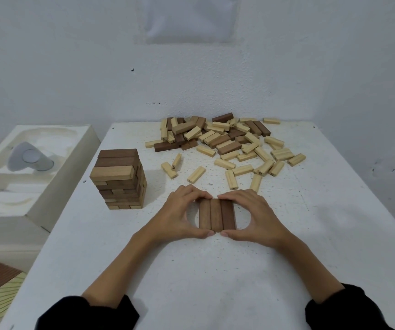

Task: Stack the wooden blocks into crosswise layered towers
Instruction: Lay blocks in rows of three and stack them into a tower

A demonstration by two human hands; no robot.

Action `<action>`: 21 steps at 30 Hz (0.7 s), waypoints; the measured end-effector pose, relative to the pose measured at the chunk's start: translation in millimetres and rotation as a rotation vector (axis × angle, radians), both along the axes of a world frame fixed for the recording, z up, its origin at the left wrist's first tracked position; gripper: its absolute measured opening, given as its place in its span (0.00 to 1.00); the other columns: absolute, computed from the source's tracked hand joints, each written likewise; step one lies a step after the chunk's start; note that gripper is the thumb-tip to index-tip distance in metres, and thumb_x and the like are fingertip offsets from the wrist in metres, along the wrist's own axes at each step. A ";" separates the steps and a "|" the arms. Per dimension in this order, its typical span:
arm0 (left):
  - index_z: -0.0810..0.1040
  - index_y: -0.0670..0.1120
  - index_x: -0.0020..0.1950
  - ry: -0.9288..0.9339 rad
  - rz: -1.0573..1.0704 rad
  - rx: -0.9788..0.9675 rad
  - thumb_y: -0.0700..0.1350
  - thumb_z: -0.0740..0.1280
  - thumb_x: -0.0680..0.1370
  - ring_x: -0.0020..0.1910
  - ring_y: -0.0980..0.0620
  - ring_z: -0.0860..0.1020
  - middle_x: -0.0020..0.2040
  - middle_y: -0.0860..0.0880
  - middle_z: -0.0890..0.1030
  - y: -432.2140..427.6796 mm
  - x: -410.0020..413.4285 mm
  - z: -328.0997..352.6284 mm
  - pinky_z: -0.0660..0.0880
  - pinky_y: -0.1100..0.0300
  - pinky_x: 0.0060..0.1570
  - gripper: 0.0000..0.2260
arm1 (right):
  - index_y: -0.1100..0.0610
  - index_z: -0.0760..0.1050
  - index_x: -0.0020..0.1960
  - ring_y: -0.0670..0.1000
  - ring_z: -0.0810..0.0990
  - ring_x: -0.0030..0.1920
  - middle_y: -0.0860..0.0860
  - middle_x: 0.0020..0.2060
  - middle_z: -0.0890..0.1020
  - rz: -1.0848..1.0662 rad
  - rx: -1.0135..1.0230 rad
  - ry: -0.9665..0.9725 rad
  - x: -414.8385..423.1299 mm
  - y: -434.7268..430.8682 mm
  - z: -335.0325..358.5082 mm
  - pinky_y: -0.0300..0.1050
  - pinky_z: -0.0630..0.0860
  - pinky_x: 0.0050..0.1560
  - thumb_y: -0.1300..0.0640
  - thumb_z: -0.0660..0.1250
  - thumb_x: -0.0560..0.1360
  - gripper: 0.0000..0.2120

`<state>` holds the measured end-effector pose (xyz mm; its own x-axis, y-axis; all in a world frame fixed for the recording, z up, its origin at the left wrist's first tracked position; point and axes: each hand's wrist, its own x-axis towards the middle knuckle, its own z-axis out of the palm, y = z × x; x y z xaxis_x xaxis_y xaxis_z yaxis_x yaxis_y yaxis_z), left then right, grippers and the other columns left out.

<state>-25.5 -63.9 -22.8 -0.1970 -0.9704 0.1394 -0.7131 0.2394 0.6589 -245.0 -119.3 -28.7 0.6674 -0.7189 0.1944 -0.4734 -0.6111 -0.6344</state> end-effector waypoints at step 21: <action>0.73 0.57 0.61 0.040 -0.024 0.031 0.63 0.73 0.59 0.57 0.62 0.68 0.55 0.58 0.72 2.8 3.6 17.6 0.63 0.76 0.50 0.32 | 0.46 0.74 0.61 0.39 0.70 0.58 0.37 0.56 0.75 0.026 0.004 -0.109 5.8 3.0 14.0 0.35 0.66 0.55 0.38 0.73 0.60 0.31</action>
<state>-21.9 -61.0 -5.2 -0.2147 -0.9695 0.1178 -0.6806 0.2350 0.6939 -239.2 -116.2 -14.7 0.6607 -0.7028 0.2636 -0.3860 -0.6193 -0.6837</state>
